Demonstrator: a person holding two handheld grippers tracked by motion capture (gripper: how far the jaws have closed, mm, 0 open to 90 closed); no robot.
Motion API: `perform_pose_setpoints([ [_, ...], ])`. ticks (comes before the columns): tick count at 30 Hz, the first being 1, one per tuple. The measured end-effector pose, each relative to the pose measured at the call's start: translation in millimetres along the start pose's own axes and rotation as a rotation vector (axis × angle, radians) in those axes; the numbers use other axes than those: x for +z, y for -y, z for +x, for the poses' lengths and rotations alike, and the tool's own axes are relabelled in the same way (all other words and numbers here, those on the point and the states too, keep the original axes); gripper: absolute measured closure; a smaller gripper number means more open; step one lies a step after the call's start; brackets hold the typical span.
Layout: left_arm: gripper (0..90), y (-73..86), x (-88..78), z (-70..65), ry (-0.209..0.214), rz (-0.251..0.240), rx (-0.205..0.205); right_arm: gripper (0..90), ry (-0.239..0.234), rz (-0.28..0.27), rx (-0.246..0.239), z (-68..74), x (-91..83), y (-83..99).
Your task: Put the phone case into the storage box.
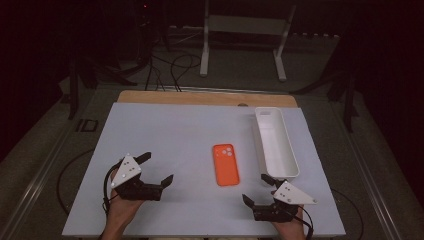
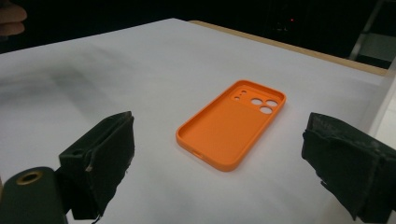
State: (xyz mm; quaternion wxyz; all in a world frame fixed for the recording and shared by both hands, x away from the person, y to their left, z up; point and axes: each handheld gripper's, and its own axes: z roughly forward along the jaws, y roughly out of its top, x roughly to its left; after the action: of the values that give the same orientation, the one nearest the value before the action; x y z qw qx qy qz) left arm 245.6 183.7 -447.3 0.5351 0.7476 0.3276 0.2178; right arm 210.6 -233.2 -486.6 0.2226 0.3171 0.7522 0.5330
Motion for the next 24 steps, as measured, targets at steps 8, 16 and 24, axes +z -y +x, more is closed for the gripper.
perform_pose_setpoints([
  [8, 0.1, -3.9, 15.6, -3.0, 0.020, 0.013, 0.001, 9.4, 0.005, 0.004, 0.000, -1.5, -1.4, 0.7],
  [16, 0.1, -6.7, 30.0, -5.3, 0.033, 0.033, 0.007, 9.4, 0.004, 0.013, -0.009, -1.4, -1.1, 1.7],
  [24, 0.1, -9.8, 45.2, -9.1, 0.054, 0.038, 0.010, 9.4, 0.011, 0.016, -0.017, -1.6, -1.4, 2.1],
])
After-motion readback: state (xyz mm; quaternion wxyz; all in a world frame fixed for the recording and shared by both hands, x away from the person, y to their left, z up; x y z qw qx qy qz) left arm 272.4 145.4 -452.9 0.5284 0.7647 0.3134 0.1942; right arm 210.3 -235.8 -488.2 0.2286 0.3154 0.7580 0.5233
